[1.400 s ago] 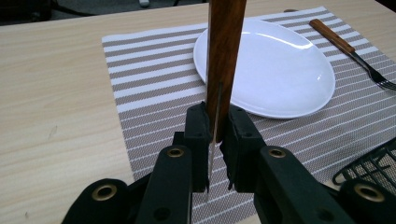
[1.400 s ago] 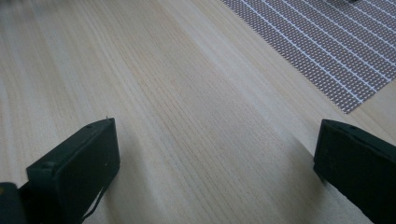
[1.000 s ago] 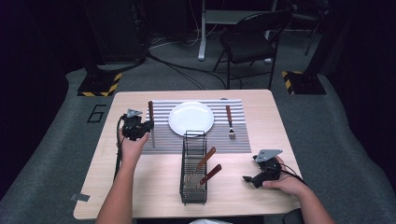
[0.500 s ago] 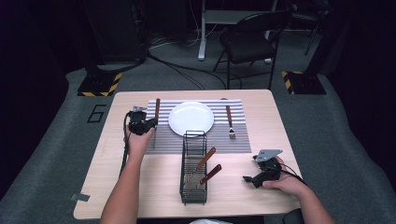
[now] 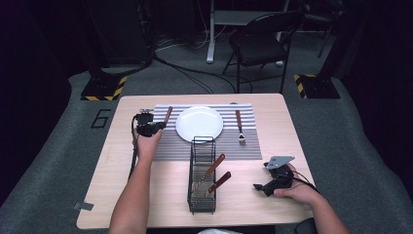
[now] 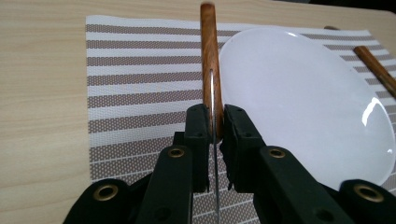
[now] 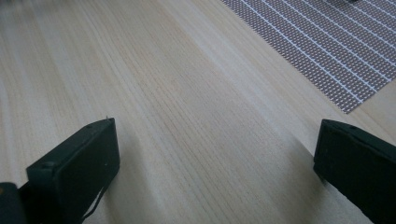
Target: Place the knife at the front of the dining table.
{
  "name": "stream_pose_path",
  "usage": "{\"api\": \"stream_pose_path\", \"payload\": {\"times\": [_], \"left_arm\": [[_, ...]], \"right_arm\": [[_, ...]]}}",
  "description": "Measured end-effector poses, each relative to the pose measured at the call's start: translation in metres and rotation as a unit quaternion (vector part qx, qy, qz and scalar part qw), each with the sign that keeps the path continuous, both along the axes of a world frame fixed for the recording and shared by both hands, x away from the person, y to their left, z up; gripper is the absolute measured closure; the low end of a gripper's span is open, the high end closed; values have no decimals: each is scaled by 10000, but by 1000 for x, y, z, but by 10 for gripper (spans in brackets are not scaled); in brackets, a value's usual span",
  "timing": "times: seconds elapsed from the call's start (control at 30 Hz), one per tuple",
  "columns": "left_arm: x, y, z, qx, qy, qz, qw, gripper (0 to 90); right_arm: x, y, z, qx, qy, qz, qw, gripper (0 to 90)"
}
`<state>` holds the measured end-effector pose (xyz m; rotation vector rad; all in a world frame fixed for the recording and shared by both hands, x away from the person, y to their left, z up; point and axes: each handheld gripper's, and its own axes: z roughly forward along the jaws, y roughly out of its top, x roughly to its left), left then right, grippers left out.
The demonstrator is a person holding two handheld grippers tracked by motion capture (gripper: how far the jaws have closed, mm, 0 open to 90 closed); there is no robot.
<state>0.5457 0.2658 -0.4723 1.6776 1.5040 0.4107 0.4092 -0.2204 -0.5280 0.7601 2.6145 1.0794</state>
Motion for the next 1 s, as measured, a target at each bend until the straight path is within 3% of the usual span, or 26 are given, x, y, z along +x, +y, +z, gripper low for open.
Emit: {"api": "stream_pose_path", "payload": {"times": [0.17,0.43,0.5,0.53,0.6,0.73,0.83,1.0], "left_arm": [[5,2,-9,5,142,105,9998,808],[12,9,-17,-61,169,368,9992,808],[13,10,-19,-159,156,453,9987,807],[15,10,-18,-132,234,446,9986,807],[17,8,-16,-25,228,463,9987,808],[21,2,-10,-72,107,545,9984,808],[26,-1,-15,-29,285,633,9976,808],[31,-8,-22,-35,347,731,9967,808]], "right_arm": [[0,0,0,0,-2,6,10000,0],[0,0,0,-1,-3,5,10000,0],[0,0,0,1,0,3,10000,0],[0,0,0,0,-2,4,10000,0],[0,0,0,-1,-6,7,10000,0],[0,0,0,0,3,0,10000,0],[0,0,0,-6,-19,23,10000,0],[0,0,0,-5,-22,21,10000,0]]}}
